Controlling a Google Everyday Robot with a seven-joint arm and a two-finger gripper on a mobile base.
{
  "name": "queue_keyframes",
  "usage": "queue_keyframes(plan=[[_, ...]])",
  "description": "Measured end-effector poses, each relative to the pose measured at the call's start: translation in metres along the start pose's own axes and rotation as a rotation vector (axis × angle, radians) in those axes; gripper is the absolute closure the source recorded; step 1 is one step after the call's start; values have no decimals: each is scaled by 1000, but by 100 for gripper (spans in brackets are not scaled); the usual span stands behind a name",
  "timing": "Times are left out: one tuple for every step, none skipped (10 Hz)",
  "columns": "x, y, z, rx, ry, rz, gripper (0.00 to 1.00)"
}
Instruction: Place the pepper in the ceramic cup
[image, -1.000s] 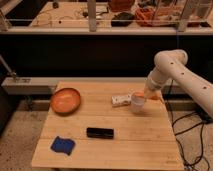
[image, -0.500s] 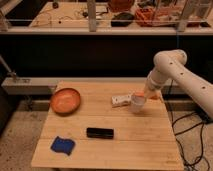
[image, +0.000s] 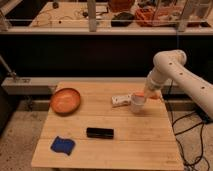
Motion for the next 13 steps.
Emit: queue_keyframes(plan=[[0,0,0,1,0,-1,100],[0,-1,1,3,1,-3,100],[0,-1,1,5,3,-5,98],[0,-2,1,7,5,-6,95],[1,-2,1,9,6,-6,95],[1,-2,2,10,7,-9,95],[0,-2,2,11,7,-11,95],[0,-2,3,16,8,-16,95],[1,-3,2,20,11,-18,95],[1,-2,2,20,12,-19,95],[1,-2,2,21,12,-21,95],[0,-2,3,23,11,-24,95],[1,-2,2,25,12,-26,95]])
